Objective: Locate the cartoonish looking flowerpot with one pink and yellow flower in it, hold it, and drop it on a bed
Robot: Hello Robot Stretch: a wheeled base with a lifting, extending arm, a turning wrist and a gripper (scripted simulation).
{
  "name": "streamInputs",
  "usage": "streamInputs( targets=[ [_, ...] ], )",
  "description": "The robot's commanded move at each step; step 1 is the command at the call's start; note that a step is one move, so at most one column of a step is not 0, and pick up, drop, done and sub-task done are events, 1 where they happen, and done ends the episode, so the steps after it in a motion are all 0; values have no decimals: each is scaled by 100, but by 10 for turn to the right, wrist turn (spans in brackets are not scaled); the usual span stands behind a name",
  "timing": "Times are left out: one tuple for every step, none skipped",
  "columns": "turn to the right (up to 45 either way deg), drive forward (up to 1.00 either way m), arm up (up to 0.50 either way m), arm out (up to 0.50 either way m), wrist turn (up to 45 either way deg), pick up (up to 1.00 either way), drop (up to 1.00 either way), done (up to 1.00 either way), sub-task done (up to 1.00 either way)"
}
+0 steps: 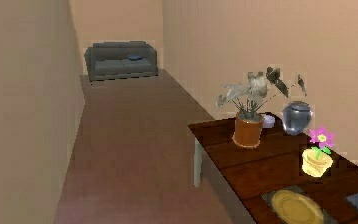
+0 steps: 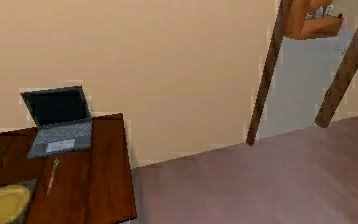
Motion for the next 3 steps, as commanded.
streamInputs(
  targets=[
    [90,0,0,0,0,0,0,0,0],
    [0,55,0,0,0,0,0,0,0],
    [-360,0,0,0,0,0,0,0,0]
  ],
)
